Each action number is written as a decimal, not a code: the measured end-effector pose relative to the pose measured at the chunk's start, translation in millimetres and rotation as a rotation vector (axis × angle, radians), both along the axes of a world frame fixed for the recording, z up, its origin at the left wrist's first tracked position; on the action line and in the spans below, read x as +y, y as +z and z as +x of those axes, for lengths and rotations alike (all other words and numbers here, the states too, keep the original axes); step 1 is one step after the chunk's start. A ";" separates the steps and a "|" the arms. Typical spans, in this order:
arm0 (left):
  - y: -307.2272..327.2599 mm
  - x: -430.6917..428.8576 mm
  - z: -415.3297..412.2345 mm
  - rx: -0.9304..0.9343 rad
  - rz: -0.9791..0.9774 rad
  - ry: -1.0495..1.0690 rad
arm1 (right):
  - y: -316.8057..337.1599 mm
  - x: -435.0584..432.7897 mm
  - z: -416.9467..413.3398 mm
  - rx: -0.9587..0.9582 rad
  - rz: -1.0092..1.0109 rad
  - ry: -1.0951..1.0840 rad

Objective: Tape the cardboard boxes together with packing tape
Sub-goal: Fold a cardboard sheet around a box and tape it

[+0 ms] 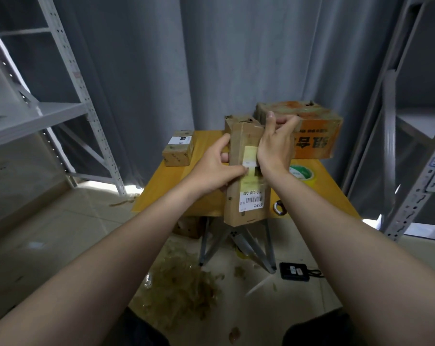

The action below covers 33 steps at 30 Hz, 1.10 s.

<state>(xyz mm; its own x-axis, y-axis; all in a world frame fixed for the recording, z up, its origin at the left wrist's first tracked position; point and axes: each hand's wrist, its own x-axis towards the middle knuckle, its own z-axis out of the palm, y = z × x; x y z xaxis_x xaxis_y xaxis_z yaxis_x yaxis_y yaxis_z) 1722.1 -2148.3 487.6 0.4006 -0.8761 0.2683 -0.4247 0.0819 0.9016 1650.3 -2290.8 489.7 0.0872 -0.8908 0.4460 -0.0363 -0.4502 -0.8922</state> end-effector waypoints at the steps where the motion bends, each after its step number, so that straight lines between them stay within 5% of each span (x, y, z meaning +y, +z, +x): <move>1: 0.9 1.8 0.7 0.003 0.005 0.001 | -0.1 -1.9 -2.6 -0.014 -0.005 -0.006; 11: -6.7 13.2 18.2 0.129 0.003 -0.035 | -1.6 -12.3 -13.9 -0.110 -0.028 0.010; 17: -17.6 9.9 29.8 0.229 -0.043 0.102 | 10.3 1.7 -12.6 -0.073 0.165 0.272; 22: -11.8 -0.3 24.5 0.246 -0.128 0.231 | 4.7 9.8 -8.9 0.024 0.107 0.419; 28: -5.1 -10.5 7.9 -0.124 0.015 0.353 | 6.1 13.3 -3.8 -0.004 0.145 0.343; 33: -8.3 -18.7 -1.0 -0.181 0.118 0.318 | 12.6 20.1 -4.1 0.052 0.098 0.319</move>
